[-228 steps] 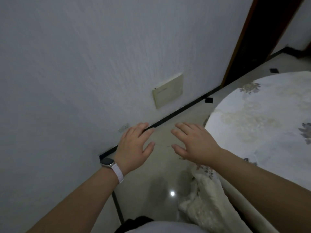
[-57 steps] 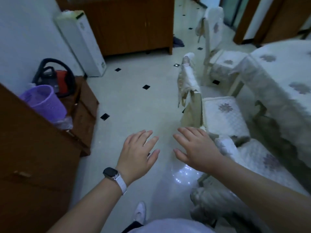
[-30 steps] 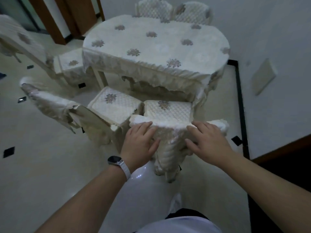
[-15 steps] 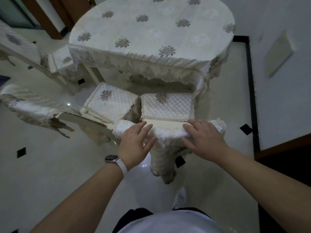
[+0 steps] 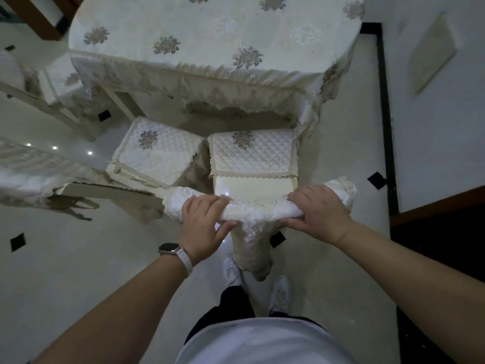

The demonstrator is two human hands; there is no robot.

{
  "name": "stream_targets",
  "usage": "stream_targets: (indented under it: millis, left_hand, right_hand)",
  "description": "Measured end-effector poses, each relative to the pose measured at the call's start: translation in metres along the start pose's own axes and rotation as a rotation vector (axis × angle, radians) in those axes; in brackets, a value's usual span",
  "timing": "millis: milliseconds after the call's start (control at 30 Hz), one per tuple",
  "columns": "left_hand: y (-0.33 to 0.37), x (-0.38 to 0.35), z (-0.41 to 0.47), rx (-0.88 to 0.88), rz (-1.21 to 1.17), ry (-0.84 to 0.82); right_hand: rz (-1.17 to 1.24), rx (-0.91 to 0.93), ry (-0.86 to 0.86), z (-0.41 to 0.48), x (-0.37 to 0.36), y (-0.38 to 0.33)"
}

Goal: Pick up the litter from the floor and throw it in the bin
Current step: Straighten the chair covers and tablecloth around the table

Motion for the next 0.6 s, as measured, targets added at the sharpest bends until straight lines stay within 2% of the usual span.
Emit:
stream_targets:
  millis: [367, 600]
  left_hand:
    - [-0.028, 0.01, 0.067, -0.036, -0.051, 0.073]
    - [-0.07, 0.019, 0.124, -0.059, -0.072, 0.04]
  right_hand:
    - [-0.029, -0.102, 0.109, 0.055, 0.007, 0.017]
    - [-0.07, -0.16, 0.076, 0.109, 0.0, 0.022]
Point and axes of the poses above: each hand's wrist, its own z-axis towards the middle knuckle, its own x-axis out of the back of the hand, y = z × x, the point moved 3 cm from there along z, towards the middle knuckle, and after that the axes turned 1 degree about y, right-handed, at the moved point
